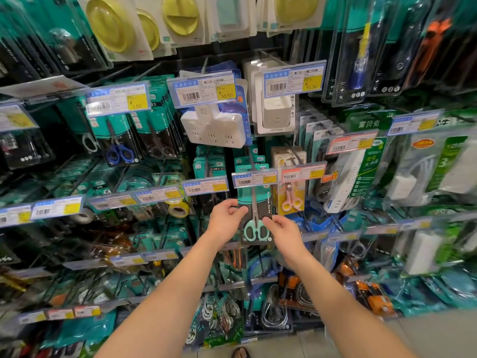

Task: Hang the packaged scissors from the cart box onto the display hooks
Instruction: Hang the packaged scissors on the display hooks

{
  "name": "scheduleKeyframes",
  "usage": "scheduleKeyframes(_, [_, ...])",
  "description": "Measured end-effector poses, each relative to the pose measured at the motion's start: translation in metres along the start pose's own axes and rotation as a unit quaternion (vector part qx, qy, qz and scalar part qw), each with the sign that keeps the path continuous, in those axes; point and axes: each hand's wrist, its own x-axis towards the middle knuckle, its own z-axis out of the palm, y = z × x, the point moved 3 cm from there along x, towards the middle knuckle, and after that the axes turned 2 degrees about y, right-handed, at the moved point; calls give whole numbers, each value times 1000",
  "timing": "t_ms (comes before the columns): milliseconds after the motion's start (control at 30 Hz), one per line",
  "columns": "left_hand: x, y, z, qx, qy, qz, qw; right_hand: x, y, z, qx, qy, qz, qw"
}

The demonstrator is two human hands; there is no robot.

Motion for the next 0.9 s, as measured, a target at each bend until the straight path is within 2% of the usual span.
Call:
scheduleKeyframes(167, [-9, -9, 11, 9, 15, -23, 1000, 29, -8, 7, 23, 55, 33, 998])
scheduleKeyframes(333, [-37, -26, 12, 35, 2, -31, 999, 55, -23, 17, -17, 78, 42, 996])
scheduleKeyframes(533, [-56, -29, -12, 180, -37, 14, 983, 47, -5, 23, -79, 67, 69, 992])
scheduleKeyframes(733, [-78, -34, -42, 320, -18, 58, 945, -6, 1, 33, -216, 46, -43, 974])
scheduleKeyframes(833, [-87, -41, -60, 378, -8, 76, 923, -31, -1, 54, -292, -26, -97, 951])
scheduleKeyframes(900, [-96, -50, -78, 410, -2, 83, 909, -48, 1, 76, -356, -83, -127, 922])
